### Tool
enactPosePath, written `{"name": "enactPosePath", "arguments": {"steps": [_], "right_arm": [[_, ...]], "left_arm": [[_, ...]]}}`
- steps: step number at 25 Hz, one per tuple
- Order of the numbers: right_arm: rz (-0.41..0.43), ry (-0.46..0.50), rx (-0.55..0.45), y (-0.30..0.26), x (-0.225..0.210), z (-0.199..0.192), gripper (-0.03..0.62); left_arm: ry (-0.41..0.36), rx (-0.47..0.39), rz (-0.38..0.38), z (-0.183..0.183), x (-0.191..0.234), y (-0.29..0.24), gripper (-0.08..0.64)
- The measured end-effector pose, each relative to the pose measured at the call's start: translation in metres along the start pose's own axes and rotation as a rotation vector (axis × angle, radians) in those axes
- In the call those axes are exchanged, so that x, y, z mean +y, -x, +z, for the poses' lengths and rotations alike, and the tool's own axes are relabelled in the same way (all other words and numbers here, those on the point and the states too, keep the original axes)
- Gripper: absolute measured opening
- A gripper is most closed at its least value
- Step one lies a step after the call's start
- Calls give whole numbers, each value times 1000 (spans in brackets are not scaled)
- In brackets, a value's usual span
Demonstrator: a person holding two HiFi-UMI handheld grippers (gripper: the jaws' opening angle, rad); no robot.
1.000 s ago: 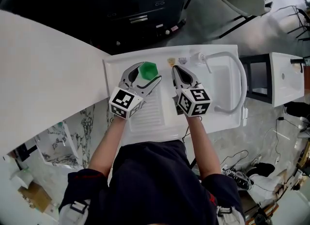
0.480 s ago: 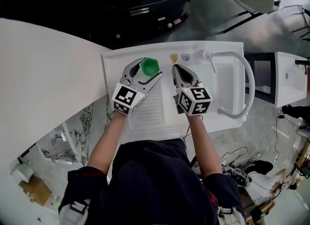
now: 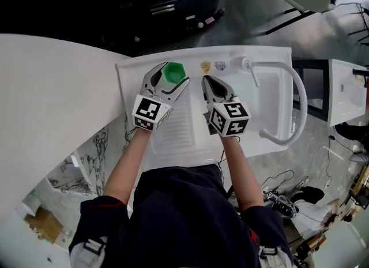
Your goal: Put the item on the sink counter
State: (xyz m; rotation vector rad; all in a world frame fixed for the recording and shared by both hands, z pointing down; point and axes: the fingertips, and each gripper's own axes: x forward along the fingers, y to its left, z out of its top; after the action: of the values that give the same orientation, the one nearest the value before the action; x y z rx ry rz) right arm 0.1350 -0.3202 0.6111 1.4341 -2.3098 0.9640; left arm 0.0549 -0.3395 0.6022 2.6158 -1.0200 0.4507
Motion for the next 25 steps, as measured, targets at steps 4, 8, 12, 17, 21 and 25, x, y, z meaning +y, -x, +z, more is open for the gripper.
{"name": "enactPosePath", "arguments": {"steps": [4,8,12,17,21,25], "right_arm": [[4,-10,11,-4,-1,-8,35],[4,-17,20,-6,-2,-13,35],[-1,-26,25,-5,-5,-15,35],[-2,-33,37,-6,-5,-21,35],[-4,-39,49,-6,-6,-28,35],[-5,-42,56,-6,-7,-30,35]], "left_arm": [[-19,-5,20,-5,4,-5,324],[-28,-7,24,-9,6,-8,324],[-35,-2,29,-15,7,-13,324],[-54,5,30,-22,8,-17,324],[-55,6,31,-27,8,-19,324],[-67,-10,23,-25,5,-20,324]]}}
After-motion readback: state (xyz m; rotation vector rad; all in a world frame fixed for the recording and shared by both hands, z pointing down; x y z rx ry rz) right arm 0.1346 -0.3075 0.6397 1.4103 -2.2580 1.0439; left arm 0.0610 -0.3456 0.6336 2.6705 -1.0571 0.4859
